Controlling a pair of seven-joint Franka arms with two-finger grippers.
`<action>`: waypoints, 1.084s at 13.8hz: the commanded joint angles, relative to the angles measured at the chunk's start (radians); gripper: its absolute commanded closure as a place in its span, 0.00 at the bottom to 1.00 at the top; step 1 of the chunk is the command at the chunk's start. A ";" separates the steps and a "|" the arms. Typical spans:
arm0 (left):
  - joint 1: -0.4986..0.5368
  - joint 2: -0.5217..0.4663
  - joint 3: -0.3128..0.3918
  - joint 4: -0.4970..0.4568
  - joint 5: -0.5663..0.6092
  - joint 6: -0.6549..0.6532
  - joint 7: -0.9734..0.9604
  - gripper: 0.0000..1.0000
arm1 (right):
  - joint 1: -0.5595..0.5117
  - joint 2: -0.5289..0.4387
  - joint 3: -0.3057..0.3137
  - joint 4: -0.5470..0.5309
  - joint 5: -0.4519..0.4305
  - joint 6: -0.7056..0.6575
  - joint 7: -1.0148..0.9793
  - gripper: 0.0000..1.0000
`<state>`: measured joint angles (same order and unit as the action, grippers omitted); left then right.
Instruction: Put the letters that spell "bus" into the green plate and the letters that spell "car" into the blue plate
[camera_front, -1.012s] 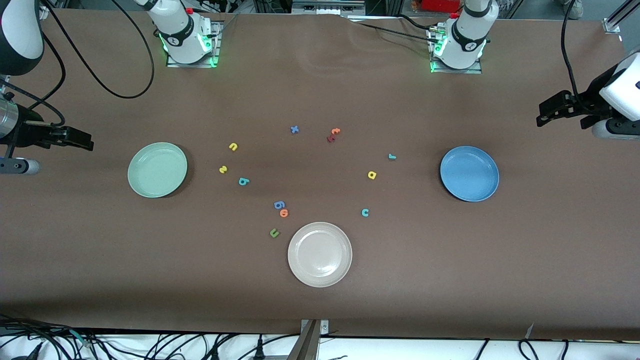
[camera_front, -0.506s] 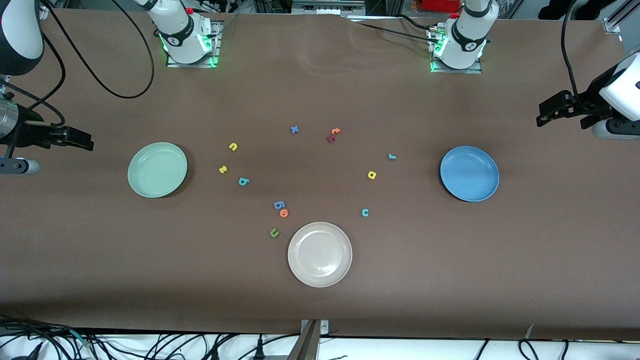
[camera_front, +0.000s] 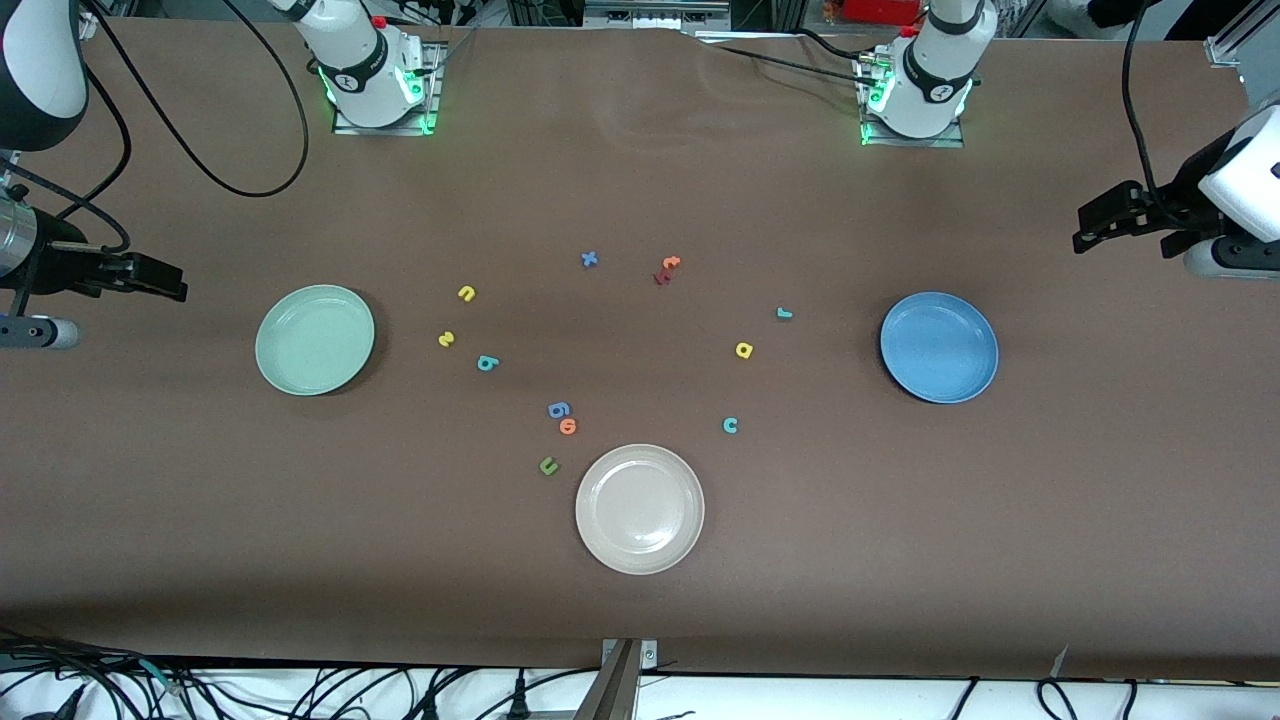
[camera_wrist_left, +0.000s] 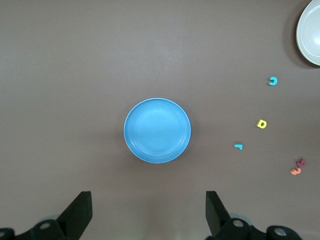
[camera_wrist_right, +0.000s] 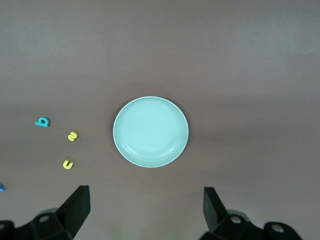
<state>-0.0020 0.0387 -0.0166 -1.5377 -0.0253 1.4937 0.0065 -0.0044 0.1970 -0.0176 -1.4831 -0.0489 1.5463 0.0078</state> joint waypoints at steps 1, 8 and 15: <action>-0.001 0.004 -0.002 0.011 -0.007 -0.003 -0.008 0.00 | 0.000 -0.008 0.005 -0.011 -0.005 0.009 0.015 0.00; -0.001 0.004 -0.002 0.011 -0.007 -0.003 -0.006 0.00 | 0.003 -0.007 0.005 -0.009 -0.003 0.011 0.015 0.00; -0.001 0.004 -0.002 0.011 -0.007 -0.003 -0.006 0.00 | 0.050 0.004 0.015 -0.008 0.055 0.011 0.231 0.00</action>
<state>-0.0020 0.0388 -0.0166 -1.5377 -0.0253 1.4937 0.0065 0.0242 0.2065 -0.0059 -1.4831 -0.0289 1.5506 0.1629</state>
